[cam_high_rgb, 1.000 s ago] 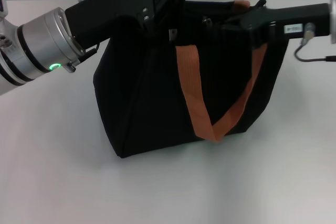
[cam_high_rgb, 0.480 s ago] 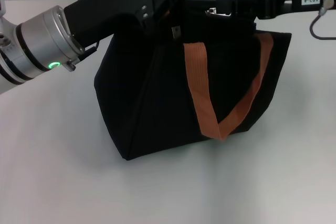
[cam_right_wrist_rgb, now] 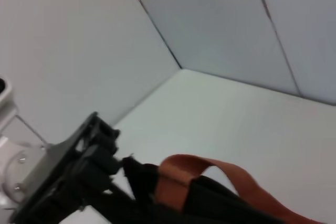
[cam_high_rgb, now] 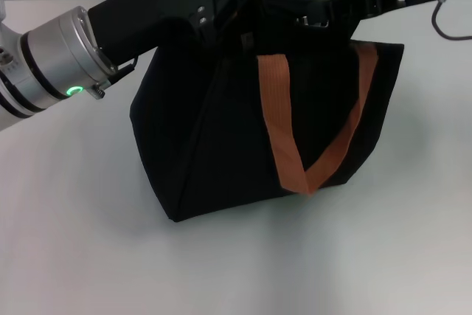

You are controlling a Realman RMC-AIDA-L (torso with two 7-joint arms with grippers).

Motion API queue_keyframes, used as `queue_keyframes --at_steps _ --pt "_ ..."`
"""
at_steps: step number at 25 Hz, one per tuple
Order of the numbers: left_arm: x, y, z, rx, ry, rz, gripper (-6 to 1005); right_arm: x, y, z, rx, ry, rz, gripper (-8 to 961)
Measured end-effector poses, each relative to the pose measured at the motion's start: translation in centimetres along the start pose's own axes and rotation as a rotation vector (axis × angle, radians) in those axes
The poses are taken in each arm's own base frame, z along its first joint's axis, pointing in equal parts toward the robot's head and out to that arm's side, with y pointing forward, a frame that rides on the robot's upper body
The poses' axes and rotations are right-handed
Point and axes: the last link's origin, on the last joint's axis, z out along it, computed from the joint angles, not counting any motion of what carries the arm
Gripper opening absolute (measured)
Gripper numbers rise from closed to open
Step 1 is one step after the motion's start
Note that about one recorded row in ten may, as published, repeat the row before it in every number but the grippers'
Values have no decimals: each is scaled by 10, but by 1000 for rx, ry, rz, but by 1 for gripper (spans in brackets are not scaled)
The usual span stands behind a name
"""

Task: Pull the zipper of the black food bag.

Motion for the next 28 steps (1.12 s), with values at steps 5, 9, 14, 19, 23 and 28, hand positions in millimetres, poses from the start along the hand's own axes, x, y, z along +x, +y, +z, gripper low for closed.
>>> queue_keyframes --at_steps 5,9,14,19,23,28 --pt "0 0 0 1 0 -1 47 -5 -3 -5 96 37 21 -2" --pt "-1 0 -1 3 -1 -2 49 -4 -5 -10 140 49 40 -2" --pt "-1 1 -2 4 -2 -3 52 2 -14 -19 201 62 91 -2" --pt "-1 1 -2 6 -1 -3 54 8 -25 -31 262 54 136 0" --pt "-1 1 -2 6 -2 -3 56 14 -23 -56 206 -78 91 3" --pt "-1 -1 -4 12 -4 -14 58 28 -12 -88 2 -360 -24 83"
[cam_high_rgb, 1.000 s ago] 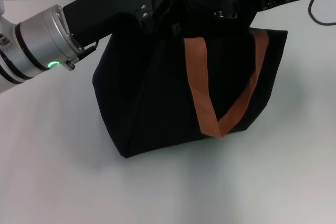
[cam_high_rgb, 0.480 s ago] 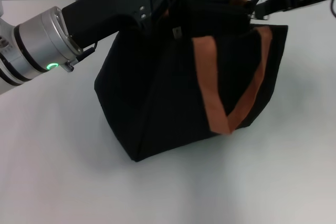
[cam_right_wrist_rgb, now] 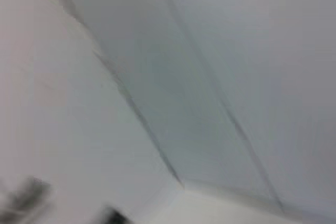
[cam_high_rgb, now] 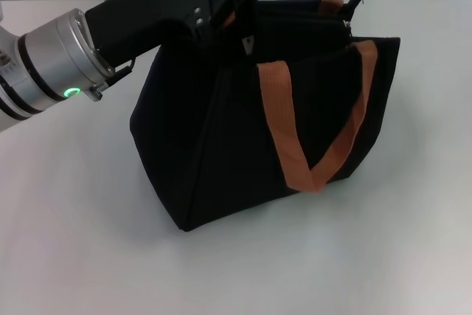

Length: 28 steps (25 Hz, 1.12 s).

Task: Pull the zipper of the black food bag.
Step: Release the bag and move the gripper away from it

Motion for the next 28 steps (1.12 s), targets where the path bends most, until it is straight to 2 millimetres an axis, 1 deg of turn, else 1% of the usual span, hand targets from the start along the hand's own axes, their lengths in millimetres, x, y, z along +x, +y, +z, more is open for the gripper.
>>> queue_keyframes --at_steps 1,2,3,4,5,6,7,8,9,11,12,13,15,17,20,21,22,23,27,28 --pt "0 -1 -1 4 -2 -9 59 5 2 -9 -56 -64 -30 99" --pt "0 -2 -2 12 -6 -32 59 22 4 -28 -159 -192 -92 115" --pt "0 -2 -2 12 -6 -32 60 22 4 -28 -159 -192 -92 131" --pt "0 -3 -3 18 -9 -49 61 33 5 -36 -200 -238 -121 147" --pt "0 -8 -3 35 -22 -89 61 55 5 -48 -257 -300 -162 163" --pt "0 -8 -3 35 -22 -89 61 55 5 -48 -257 -300 -162 197" --pt "0 -11 -3 51 -33 -113 62 81 7 -56 -300 -324 -204 232" --pt "0 -13 -4 64 -41 -129 62 92 9 -58 -315 -322 -232 266" --pt "0 -16 -5 81 -52 -146 63 92 9 -58 -315 -322 -232 301" --pt "1 -22 -9 114 -68 -175 64 114 14 -62 -335 -312 -282 370" --pt "4 -30 -14 152 -82 -202 64 135 18 -62 -329 -293 -315 404" --pt "4 -30 -14 152 -82 -202 65 135 18 -62 -329 -293 -315 450" --pt "6 -34 -19 177 -93 -225 66 150 21 -60 -325 -264 -329 541" --pt "2 -34 -29 206 -112 -256 67 162 24 -54 -334 -224 -331 632" --pt "0 -32 -33 214 -117 -262 69 166 24 -49 -345 -201 -330 692" --pt "-5 -28 -46 244 -124 -272 69 168 25 -46 -352 -190 -329 712" --pt "-5 -27 -48 247 -125 -272 88 170 24 -38 -357 -163 -324 732" --pt "-7 -25 -56 267 -128 -271 107 170 24 -38 -357 -163 -324 732" --pt "3 -30 -86 309 -185 -237 182 173 22 -22 -348 -134 -314 731" --pt "6 -32 -94 308 -220 -242 201 173 22 -22 -348 -134 -314 731"
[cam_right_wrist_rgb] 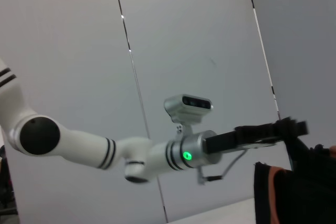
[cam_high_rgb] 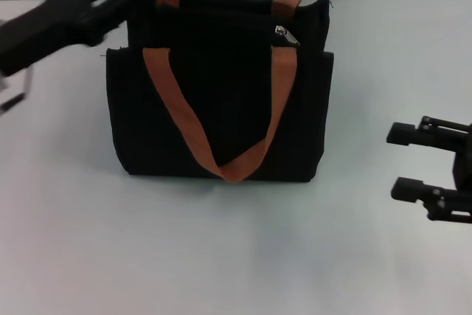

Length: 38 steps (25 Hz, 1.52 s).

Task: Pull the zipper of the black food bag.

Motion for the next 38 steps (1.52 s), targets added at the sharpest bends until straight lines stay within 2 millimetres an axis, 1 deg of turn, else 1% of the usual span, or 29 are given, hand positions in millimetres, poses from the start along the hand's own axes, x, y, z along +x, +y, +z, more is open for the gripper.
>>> queue_keyframes --at_steps 1,4,5,7,9,11,13,14,15,16,17,18,19,20,21,24,29,38 --pt "4 -5 -9 -7 -63 1 220 1 -1 1 5 2 1 731" --pt "10 -10 -27 -23 -195 27 276 2 -4 4 23 7 10 731" --pt "12 -11 -33 -23 -229 38 319 2 -4 4 23 7 10 731" --pt "19 -14 -46 -13 -259 56 404 3 -6 6 29 9 13 731" --pt "25 -13 -57 -25 -238 91 490 5 -6 8 39 13 19 731" --pt "25 -13 -57 -25 -238 91 566 6 -6 9 37 13 22 732" --pt "21 1 -61 -121 -215 127 643 8 -4 11 29 17 19 732" --pt "16 10 -60 -174 -198 131 681 10 -2 12 15 22 10 732" --pt "6 25 -55 -249 -165 138 719 12 0 13 10 22 4 732" --pt "-2 35 -50 -292 -146 142 740 14 1 14 5 21 -3 732" --pt "-2 35 -50 -292 -146 142 762 14 1 14 5 21 -3 732" --pt "-8 41 -47 -316 -136 142 783 16 3 15 3 19 -8 732" --pt "-21 51 -42 -347 -138 132 805 21 5 17 -2 19 -14 732" --pt "-25 53 -42 -353 -142 129 826 21 5 17 -2 19 -14 732" --pt "-29 56 -41 -362 -146 124 824 24 6 18 -6 27 -14 732" --pt "-52 68 -39 -397 -182 98 819 31 3 20 14 58 -25 731" --pt "-61 74 -40 -420 -200 97 818 34 3 23 2 76 -26 732" --pt "-67 77 -38 -457 -250 94 815 35 -1 24 16 90 -30 730"
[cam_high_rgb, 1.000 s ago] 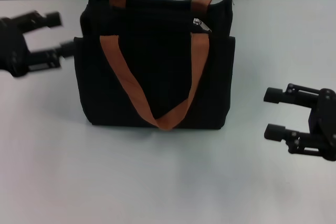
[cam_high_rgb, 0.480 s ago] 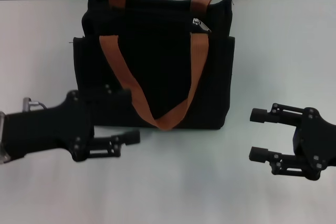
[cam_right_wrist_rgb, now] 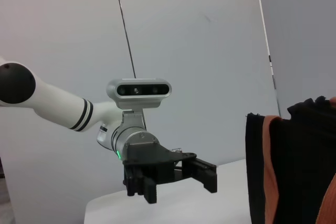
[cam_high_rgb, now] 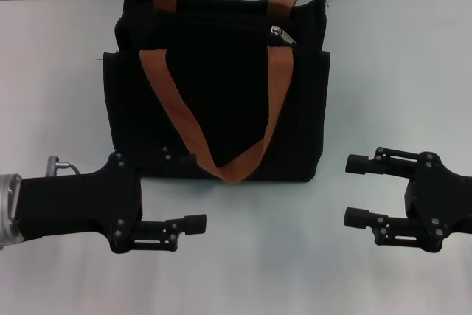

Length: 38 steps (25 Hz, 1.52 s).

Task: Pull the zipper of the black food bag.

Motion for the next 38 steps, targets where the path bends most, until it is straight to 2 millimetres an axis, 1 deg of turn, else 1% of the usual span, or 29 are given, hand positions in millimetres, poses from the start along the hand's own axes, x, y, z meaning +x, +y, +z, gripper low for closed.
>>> queue_keyframes --at_steps 6,16,30,38 --pt "-2 2 6 -13 -1 7 813 2 1 4 -23 14 8 727" --pt "-1 1 8 -19 0 6 813 4 2 11 -70 43 19 728" --pt "0 1 7 -26 -3 8 813 4 2 11 -76 48 24 729" --pt "-2 3 10 -63 -31 2 813 3 3 11 -79 38 31 727"
